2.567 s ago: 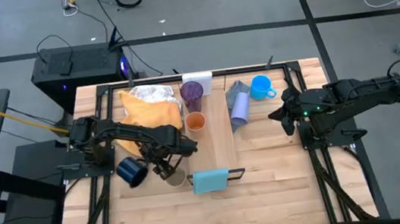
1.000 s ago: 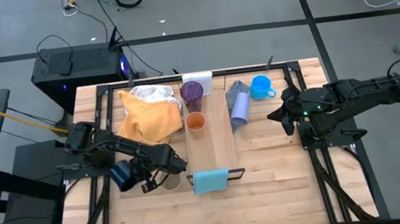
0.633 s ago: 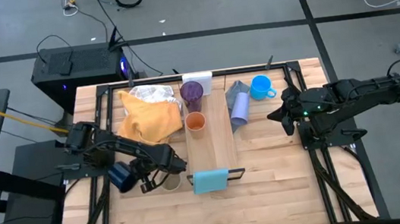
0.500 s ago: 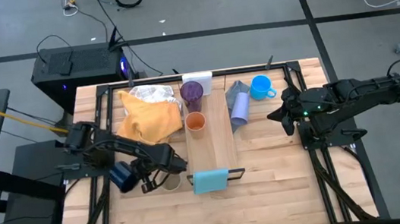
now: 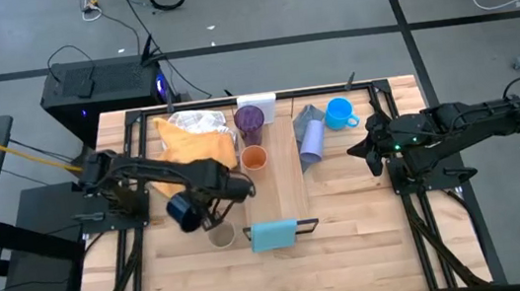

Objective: Stack small to large cups/mugs on shelf
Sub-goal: Put the dark blue mug on the shelf

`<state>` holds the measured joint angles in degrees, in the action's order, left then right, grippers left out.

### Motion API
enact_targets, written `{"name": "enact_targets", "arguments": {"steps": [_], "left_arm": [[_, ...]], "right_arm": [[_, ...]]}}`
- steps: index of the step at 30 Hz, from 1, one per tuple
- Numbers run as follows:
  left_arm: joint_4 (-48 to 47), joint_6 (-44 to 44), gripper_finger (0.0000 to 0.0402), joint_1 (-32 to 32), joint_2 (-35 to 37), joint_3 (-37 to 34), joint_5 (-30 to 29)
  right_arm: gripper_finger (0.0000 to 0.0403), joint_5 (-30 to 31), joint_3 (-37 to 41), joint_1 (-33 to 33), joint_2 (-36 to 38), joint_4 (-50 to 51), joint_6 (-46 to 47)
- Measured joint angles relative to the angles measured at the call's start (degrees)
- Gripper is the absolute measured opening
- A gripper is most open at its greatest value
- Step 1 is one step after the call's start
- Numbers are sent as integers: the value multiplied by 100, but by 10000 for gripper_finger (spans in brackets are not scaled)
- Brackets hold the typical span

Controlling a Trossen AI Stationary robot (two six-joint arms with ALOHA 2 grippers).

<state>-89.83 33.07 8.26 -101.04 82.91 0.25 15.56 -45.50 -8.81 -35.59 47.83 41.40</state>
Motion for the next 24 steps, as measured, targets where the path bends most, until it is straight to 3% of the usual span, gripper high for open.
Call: {"name": "enact_targets", "arguments": {"steps": [7,18,24], "left_arm": [[-6,209,14,-143,29,759,-428],[-19,364,14,-94,31,1701,-516],[-34,534,14,-97,273,1880,-722]], "right_arm": [[12,-9,0,1,1,2,-12],[13,-45,0,-1,0,10,-67],[10,-49,0,-1,1,16,-86]]}}
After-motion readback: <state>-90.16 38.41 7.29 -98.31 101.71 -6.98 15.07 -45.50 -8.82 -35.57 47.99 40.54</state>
